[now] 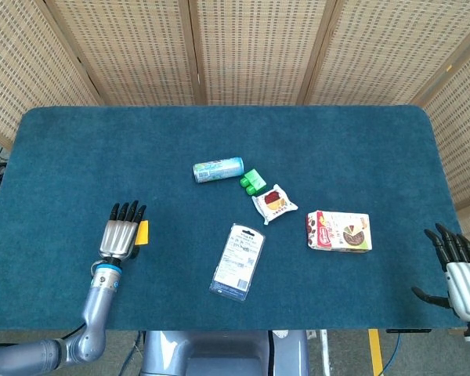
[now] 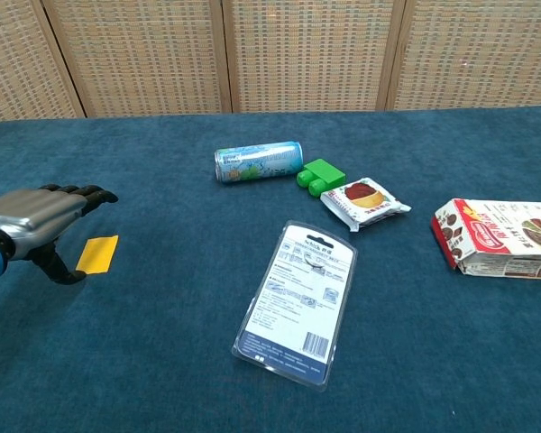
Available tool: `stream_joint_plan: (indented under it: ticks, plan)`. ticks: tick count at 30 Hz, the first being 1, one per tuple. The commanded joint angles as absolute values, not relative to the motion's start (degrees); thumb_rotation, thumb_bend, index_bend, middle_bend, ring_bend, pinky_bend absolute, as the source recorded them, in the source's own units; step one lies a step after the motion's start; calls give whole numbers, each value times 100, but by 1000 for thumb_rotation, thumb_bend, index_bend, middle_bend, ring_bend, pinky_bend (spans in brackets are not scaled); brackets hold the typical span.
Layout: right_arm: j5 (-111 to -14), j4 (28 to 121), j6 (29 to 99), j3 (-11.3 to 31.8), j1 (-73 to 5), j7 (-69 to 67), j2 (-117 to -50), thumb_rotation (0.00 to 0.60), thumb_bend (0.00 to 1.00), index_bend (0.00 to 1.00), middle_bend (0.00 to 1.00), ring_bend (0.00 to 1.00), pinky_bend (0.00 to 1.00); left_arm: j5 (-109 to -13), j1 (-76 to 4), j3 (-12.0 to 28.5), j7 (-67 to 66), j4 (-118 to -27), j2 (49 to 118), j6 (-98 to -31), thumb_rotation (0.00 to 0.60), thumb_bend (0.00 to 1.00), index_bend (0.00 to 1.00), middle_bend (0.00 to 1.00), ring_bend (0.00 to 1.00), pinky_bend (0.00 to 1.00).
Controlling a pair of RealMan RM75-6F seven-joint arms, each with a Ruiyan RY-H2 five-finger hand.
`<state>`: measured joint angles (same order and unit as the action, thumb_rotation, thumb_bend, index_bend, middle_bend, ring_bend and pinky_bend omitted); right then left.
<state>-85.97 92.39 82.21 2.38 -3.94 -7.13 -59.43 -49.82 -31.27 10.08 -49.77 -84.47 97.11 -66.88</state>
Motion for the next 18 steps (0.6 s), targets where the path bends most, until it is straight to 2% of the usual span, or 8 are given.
stream_joint_plan:
  ticks: [1,18]
  plan:
    - [-8596,9241,8217,236,-395,-707,-5946,600,53,0,0,0,0,-4949,-3153,1000,-4979,-8412,9731,-6691,600,330,0,0,0,0]
    - [-8600,9225,8219,230,-396,-695,-5967,600,53,0,0,0,0,-4677,-3317,921,-5003,-8193,9838,-6635,600,332,0,0,0,0]
